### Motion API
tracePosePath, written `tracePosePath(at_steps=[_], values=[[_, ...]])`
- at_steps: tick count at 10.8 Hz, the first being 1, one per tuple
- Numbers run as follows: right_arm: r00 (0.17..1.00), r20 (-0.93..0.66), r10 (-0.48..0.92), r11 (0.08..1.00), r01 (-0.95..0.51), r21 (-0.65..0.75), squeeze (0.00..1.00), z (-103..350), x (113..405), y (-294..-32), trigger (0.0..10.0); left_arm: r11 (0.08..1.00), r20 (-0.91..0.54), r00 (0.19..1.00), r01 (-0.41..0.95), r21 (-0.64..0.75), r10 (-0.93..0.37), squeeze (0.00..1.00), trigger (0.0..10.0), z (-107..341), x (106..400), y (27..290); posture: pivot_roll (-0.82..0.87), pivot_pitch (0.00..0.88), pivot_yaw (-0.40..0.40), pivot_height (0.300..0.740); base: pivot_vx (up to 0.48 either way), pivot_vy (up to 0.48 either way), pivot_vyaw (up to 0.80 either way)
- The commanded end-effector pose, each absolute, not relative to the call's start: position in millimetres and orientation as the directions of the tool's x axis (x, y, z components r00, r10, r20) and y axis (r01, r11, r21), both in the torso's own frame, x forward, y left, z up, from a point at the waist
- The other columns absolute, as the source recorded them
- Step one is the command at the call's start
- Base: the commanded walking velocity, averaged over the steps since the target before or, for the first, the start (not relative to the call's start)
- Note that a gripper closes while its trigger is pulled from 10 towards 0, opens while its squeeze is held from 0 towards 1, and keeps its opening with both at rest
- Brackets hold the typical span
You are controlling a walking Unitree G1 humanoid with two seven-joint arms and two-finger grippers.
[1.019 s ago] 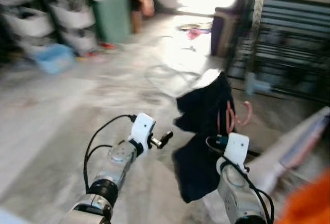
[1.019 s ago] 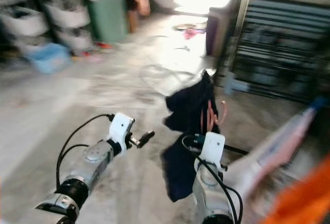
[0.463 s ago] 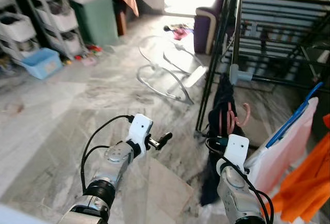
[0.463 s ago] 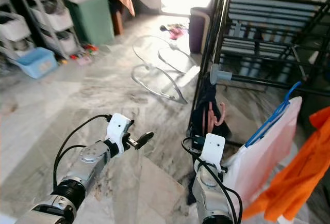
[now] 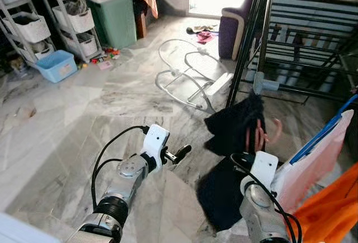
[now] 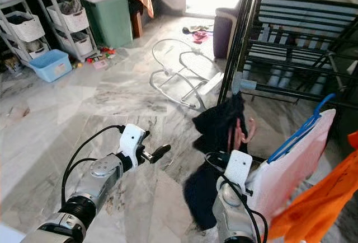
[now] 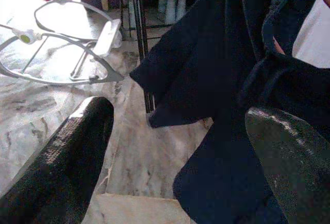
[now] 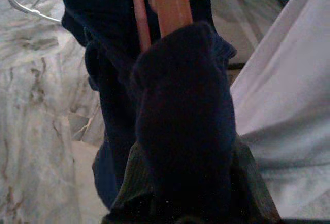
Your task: Hang hanger
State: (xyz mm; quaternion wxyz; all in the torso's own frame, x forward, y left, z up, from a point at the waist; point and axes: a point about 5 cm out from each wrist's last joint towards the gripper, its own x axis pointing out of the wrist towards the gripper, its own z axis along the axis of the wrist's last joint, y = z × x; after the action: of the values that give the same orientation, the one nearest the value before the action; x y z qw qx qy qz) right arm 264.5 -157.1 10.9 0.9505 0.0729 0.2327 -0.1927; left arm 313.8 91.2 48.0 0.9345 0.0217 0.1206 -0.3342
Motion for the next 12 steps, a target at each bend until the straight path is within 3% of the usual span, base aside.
tracePosePath(at_steps=[1,5,12], values=[[0.83,-0.457,-0.321,0.913,0.399,0.083,0.0,15.1,266.3,-149.0,10.0,0.773,-0.247,0.745,0.633,-0.033,-0.62,0.0,10.0,47.6,312.9,93.2,-0.01,0.0,0.003,0.74,0.0,0.0,-0.8],[0.833,-0.456,-0.313,0.918,0.389,0.081,0.0,15.0,265.2,-147.4,10.0,0.762,-0.256,0.731,0.647,-0.037,-0.633,0.0,10.0,45.5,310.8,92.8,-0.02,0.0,0.007,0.74,0.0,0.0,0.0],[0.841,-0.457,-0.288,0.927,0.365,0.086,0.0,15.2,268.2,-142.5,10.0,0.746,-0.263,0.714,0.665,-0.037,-0.649,0.0,10.0,43.2,308.2,93.3,-0.01,0.0,0.003,0.74,0.41,0.0,-0.18]])
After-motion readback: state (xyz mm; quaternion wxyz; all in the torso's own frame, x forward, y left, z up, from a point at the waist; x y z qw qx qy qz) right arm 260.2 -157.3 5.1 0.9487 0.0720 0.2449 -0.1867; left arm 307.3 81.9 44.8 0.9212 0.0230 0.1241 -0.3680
